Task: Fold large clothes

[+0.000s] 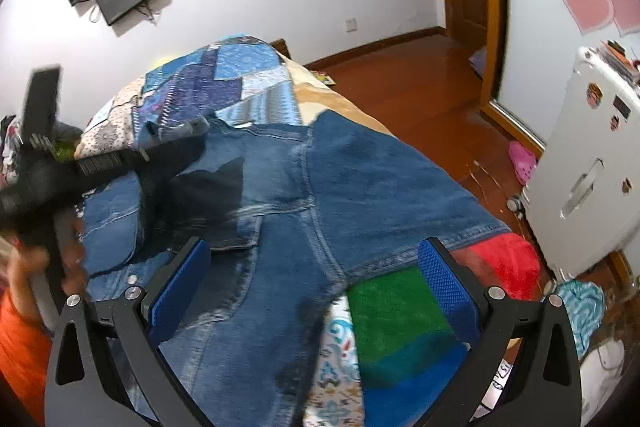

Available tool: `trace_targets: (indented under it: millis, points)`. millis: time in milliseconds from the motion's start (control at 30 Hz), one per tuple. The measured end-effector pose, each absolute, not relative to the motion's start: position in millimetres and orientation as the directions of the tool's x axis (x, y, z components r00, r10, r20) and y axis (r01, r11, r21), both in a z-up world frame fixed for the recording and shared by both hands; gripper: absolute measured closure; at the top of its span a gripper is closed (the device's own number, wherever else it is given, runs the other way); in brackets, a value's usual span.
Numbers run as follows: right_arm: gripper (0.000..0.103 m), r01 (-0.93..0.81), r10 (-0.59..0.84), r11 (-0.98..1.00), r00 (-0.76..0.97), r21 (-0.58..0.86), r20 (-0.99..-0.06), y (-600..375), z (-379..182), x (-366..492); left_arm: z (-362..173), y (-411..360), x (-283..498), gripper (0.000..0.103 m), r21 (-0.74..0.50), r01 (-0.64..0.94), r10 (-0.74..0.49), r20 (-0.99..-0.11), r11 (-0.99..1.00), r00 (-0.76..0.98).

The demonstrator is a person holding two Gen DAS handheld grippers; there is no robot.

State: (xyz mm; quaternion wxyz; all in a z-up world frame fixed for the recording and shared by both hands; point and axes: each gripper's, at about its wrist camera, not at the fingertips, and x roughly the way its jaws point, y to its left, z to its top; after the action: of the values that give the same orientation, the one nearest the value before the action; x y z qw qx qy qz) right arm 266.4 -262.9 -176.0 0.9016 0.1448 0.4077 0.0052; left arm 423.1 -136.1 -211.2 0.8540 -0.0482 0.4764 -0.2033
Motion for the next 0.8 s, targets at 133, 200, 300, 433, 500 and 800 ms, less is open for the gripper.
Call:
trace_targets:
  millis: [133, 200, 300, 433, 500, 800]
  points:
    - [0.0, 0.134, 0.131, 0.95, 0.652, 0.283, -0.747, -274, -185, 265, -238, -158, 407, 0.091, -0.242, 0.332, -0.362, -0.855, 0.912, 0.371]
    - [0.0, 0.138, 0.134, 0.948, 0.646, 0.288, -0.751, -278, -189, 263, -238, -161, 401, 0.084, -0.239, 0.34, -0.358, -0.865, 0.91, 0.351]
    - [0.0, 0.139, 0.139, 0.946, 0.641, 0.292, -0.755, -283, -192, 261, -227, -146, 400, 0.053, -0.322, 0.324, -0.423, -0.849, 0.889, 0.316]
    - [0.0, 0.145, 0.154, 0.938, 0.64, 0.315, -0.752, -294, -190, 261, -194, -114, 392, 0.041, -0.307, 0.296, -0.408, -0.824, 0.904, 0.393]
    - [0.0, 0.15, 0.153, 0.935, 0.643, 0.32, -0.75, -299, -188, 262, -182, -98, 388, 0.037, -0.277, 0.288, -0.383, -0.817, 0.916, 0.431]
    - [0.0, 0.178, 0.168, 0.925, 0.599, 0.335, -0.783, -327, -205, 280, -171, 3, 371, 0.017, -0.035, 0.126, -0.103, -0.802, 0.991, 0.588]
